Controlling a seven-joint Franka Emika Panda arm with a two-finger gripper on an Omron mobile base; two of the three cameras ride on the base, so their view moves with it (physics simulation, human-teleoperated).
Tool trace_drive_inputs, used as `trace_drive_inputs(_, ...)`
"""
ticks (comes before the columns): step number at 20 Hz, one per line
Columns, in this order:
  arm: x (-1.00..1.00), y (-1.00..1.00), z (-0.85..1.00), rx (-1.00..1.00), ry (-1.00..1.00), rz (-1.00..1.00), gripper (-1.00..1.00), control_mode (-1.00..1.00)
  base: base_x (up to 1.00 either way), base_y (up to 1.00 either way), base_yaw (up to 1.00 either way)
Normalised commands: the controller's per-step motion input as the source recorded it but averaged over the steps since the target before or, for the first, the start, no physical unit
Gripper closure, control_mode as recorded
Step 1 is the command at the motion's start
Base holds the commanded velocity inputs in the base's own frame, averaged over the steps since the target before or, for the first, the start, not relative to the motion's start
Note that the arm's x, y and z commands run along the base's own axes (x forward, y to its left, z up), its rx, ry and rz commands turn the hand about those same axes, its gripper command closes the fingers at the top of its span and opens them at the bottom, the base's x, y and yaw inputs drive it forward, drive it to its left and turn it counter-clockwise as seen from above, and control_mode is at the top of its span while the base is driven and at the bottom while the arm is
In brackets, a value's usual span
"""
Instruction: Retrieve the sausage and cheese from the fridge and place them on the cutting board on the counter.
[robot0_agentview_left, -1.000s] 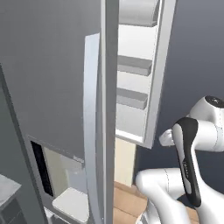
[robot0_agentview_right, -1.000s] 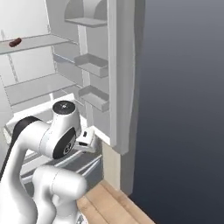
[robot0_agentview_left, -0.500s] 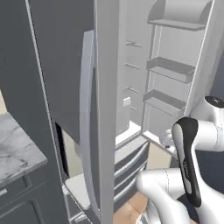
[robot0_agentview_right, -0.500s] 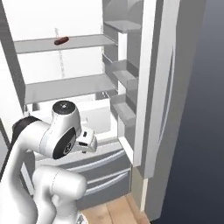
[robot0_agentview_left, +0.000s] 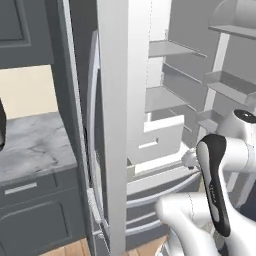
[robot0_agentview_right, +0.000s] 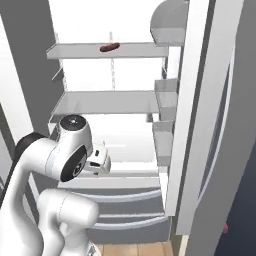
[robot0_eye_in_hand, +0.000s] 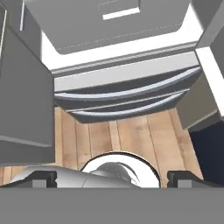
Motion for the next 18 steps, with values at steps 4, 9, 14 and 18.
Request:
trace_drive_inputs(4,0.0,0.0,0.0,0.0,0.0,0.0,-1.0,1.0,0.38,-0.35,0.49)
trace_drive_inputs(9,0.0,0.0,0.0,0.0,0.0,0.0,-1.0,1.0,0.47,-0.39,0.36)
trace_drive_inputs(14,0.0,0.0,0.0,0.0,0.0,0.0,-1.0,1.0,0.61,-0.47,0.13)
trace_drive_inputs(18,0.0,0.0,0.0,0.0,0.0,0.0,-1.0,1.0,0.63,-0.42,0.07)
